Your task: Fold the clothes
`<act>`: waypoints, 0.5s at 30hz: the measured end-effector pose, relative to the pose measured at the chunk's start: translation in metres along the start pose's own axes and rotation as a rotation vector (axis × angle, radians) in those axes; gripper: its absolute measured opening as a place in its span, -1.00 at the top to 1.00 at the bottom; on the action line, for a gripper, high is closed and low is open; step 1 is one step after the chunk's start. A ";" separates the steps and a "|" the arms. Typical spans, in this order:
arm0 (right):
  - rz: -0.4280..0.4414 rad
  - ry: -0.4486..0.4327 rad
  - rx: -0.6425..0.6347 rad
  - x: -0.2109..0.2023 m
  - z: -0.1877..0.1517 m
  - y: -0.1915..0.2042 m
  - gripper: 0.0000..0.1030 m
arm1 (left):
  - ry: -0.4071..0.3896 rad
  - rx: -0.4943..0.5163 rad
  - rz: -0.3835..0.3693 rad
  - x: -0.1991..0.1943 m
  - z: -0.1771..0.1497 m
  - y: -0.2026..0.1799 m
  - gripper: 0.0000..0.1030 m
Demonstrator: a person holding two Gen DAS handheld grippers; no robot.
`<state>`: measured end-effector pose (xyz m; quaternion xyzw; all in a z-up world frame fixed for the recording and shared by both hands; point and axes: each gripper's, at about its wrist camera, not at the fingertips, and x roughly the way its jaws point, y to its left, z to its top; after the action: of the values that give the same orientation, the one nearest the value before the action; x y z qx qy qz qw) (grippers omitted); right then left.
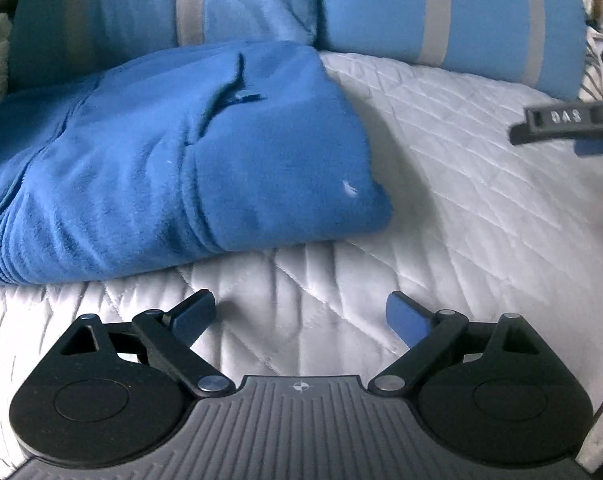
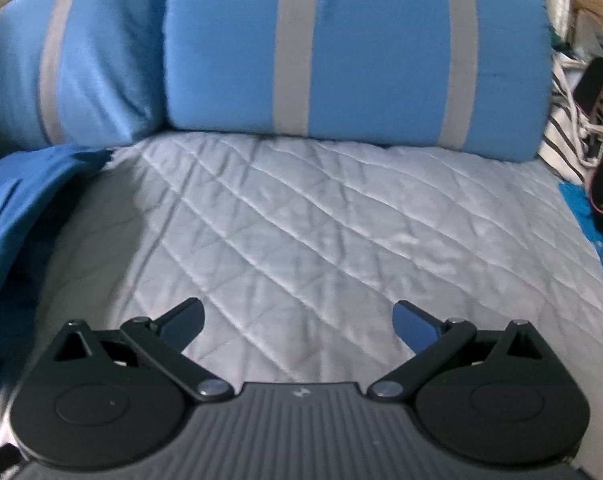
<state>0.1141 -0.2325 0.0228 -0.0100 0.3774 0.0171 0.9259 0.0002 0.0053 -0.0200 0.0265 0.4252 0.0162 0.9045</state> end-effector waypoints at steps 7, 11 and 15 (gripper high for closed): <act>0.031 0.169 0.024 0.028 -0.012 -0.003 -0.99 | -0.074 -0.048 0.065 0.012 -0.002 0.005 -1.00; 0.021 0.165 0.013 0.029 -0.018 0.003 -0.99 | -0.065 -0.065 0.085 0.011 0.000 0.002 -1.00; 0.009 0.166 0.013 0.029 -0.020 0.006 -0.99 | -0.041 -0.082 0.077 0.010 0.001 0.005 -1.00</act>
<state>0.1208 -0.2263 -0.0116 -0.0034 0.4530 0.0181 0.8913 0.0073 0.0107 -0.0262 0.0060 0.4043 0.0678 0.9121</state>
